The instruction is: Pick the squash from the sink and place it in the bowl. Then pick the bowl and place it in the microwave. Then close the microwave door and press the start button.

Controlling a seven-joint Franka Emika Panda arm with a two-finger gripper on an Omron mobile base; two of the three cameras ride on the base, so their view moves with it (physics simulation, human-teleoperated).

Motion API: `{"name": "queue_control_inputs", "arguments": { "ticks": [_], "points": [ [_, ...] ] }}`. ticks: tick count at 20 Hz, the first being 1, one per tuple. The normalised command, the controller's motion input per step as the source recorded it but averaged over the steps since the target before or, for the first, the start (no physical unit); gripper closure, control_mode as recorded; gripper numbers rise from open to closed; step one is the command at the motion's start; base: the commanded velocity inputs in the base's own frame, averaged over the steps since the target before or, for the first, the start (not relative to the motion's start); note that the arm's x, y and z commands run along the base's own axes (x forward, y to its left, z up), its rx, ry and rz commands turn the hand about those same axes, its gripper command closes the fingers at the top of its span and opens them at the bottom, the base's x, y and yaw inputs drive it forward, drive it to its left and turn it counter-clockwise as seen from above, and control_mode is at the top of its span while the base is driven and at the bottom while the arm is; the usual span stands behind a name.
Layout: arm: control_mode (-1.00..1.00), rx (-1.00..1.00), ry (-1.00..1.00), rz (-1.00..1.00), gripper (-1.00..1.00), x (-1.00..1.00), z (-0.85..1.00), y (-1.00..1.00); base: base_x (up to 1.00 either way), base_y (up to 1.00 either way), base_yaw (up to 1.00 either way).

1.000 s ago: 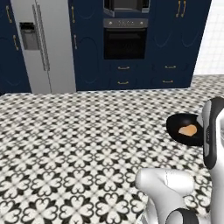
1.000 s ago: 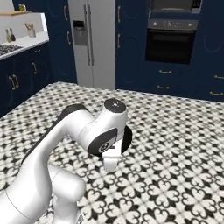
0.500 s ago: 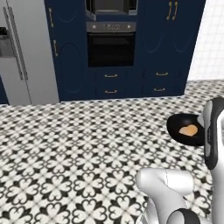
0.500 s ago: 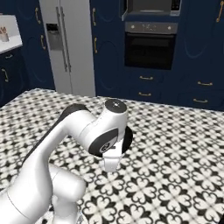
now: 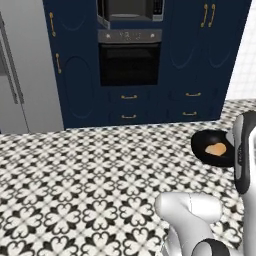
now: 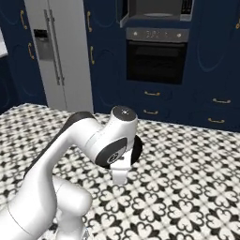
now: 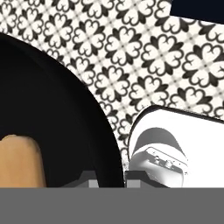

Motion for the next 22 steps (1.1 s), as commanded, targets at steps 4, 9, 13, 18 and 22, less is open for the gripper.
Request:
{"name": "queue_control_inputs", "arguments": {
  "ticks": [4,9,13,18,22],
  "points": [
    [1.0,0.0,0.0,0.0,1.0,0.0,0.0,0.0,1.0,-0.15,0.0],
    [1.0,0.0,0.0,0.0,1.0,0.0,0.0,0.0,1.0,-0.19,0.0],
    [1.0,0.0,0.0,0.0,1.0,0.0,0.0,0.0,1.0,-0.14,0.0],
    [1.0,0.0,0.0,0.0,1.0,0.0,0.0,0.0,1.0,-0.09,0.03],
    [1.0,0.0,0.0,0.0,1.0,0.0,0.0,0.0,1.0,-0.01,0.04]
  ]
}}
